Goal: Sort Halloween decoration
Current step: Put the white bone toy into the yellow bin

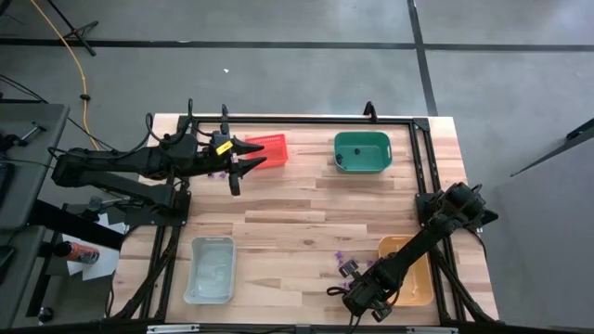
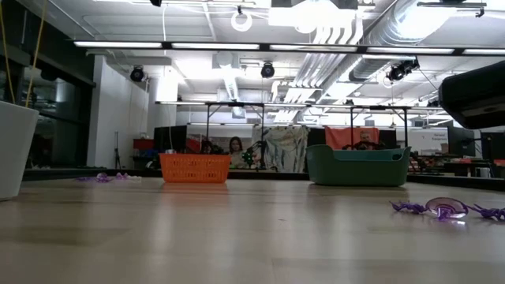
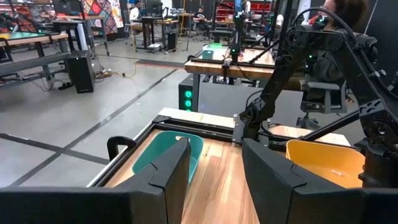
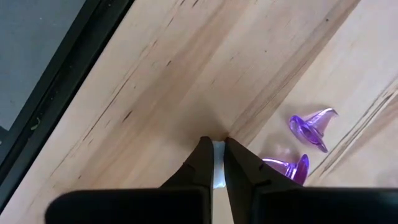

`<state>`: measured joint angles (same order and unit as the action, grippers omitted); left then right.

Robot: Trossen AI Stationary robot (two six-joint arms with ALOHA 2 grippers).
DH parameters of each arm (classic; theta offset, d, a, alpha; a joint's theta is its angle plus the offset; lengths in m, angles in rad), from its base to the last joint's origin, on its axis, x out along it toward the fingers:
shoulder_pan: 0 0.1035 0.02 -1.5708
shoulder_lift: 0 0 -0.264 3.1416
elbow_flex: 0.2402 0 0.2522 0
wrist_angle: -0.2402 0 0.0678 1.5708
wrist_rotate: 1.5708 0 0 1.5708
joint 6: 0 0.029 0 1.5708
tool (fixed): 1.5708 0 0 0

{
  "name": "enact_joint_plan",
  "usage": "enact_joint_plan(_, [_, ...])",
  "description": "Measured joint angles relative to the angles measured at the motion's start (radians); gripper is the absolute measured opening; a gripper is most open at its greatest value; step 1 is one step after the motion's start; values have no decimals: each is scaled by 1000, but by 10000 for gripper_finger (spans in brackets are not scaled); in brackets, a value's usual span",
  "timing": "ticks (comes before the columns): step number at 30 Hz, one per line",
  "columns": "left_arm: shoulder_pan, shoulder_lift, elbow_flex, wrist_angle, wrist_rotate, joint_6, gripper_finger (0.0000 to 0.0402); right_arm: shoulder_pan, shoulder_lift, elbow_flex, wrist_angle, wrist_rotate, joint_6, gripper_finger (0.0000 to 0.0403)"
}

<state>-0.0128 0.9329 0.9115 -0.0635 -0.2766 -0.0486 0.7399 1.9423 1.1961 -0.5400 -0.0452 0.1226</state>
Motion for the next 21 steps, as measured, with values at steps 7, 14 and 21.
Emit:
enact_joint_plan(7, [0, 0, 0, 0, 0, 4, 136, 0, 5, 30, -36, -4, 0, 12])
enact_joint_plan(14, [0, 0, 0, 0, -6, 18, 136, -2, 8, 80, -126, 21, 0, 12])
enact_joint_plan(21, [0, 0, 0, 0, -26, 20, 136, -21, -2, 142, -201, 30, -4, 12])
